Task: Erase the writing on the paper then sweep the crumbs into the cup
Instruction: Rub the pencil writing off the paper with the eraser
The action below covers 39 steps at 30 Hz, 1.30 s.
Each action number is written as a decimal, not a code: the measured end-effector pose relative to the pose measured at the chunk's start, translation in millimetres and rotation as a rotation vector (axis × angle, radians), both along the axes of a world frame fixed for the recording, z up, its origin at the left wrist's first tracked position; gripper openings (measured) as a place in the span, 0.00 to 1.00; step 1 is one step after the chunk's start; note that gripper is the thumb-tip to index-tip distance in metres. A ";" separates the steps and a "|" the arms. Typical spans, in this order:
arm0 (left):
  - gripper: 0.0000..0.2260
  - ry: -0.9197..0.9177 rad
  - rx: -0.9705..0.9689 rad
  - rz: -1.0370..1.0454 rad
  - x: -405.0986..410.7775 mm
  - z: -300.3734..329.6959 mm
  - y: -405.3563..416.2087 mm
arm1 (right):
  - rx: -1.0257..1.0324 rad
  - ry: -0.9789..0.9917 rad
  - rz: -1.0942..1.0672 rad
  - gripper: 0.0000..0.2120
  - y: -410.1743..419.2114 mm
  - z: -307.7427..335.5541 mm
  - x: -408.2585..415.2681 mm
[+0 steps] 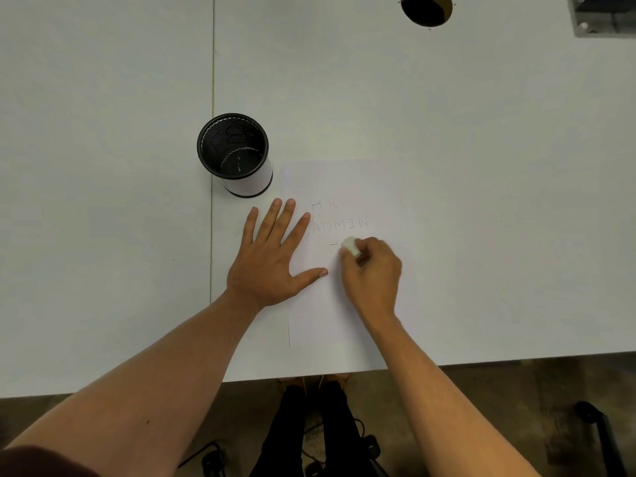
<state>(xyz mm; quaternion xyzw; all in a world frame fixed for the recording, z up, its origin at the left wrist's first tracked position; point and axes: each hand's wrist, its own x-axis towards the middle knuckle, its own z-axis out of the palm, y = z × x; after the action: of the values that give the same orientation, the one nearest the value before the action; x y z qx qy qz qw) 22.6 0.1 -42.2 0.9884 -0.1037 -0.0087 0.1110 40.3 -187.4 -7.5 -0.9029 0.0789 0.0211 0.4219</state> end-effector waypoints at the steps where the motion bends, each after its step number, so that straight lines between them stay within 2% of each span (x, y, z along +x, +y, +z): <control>1: 0.42 0.001 -0.003 -0.003 0.2 0.1 0.1 | 0.007 0.014 0.077 0.05 3.7 0.5 -4.4; 3: 0.42 -0.001 -0.004 -0.002 0.5 0.7 0.2 | 0.023 0.048 0.118 0.06 -0.2 1.5 -0.7; 6: 0.42 0.002 0.003 0.002 0.5 1.5 -0.6 | 0.010 0.012 -0.043 0.06 -8.3 -0.5 10.3; 10: 0.41 0.000 -0.008 -0.009 0.9 1.0 -0.3 | -0.032 0.021 0.201 0.06 16.0 3.2 -7.6; 11: 0.41 0.001 -0.009 -0.006 0.5 0.7 -0.2 | -0.022 0.035 0.188 0.07 12.8 3.3 -5.2; 14: 0.42 0.007 0.001 0.004 0.4 0.1 0.0 | 0.032 0.024 -0.109 0.06 -7.6 -0.2 13.4; 15: 0.42 0.008 0.002 0.004 0.6 0.3 -0.1 | 0.036 0.018 -0.142 0.06 -8.1 0.2 14.4; 19: 0.42 0.004 -0.017 -0.004 1.0 -0.1 -0.1 | 0.001 0.057 0.146 0.04 9.2 5.1 1.3; 20: 0.42 0.003 -0.014 -0.004 1.0 -0.5 0.0 | 0.005 0.069 0.145 0.05 5.5 3.6 4.3; 23: 0.42 0.006 0.005 0.001 0.5 -1.8 0.6 | 0.027 0.054 -0.054 0.06 -6.2 -0.5 13.3; 27: 0.43 0.002 -0.011 -0.002 1.1 -2.1 0.5 | -0.011 0.015 0.117 0.06 4.7 3.0 -1.7; 31: 0.42 0.004 0.001 0.001 0.5 -2.8 0.3 | 0.010 0.026 -0.067 0.06 -9.2 -1.4 9.3; 35: 0.42 0.001 -0.006 -0.004 0.9 -2.1 0.5 | 0.012 0.041 0.125 0.05 -1.3 2.3 -3.9; 39: 0.42 0.019 0.011 0.002 0.8 -1.9 0.8 | 0.043 0.046 -0.064 0.06 -15.3 -0.4 10.9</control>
<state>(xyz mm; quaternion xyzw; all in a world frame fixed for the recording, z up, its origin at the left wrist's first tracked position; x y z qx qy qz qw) 23.4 0.9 -44.0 0.9889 -0.1017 -0.0187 0.1064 51.2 -202.7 -7.9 -0.8900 0.1169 0.0302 0.4397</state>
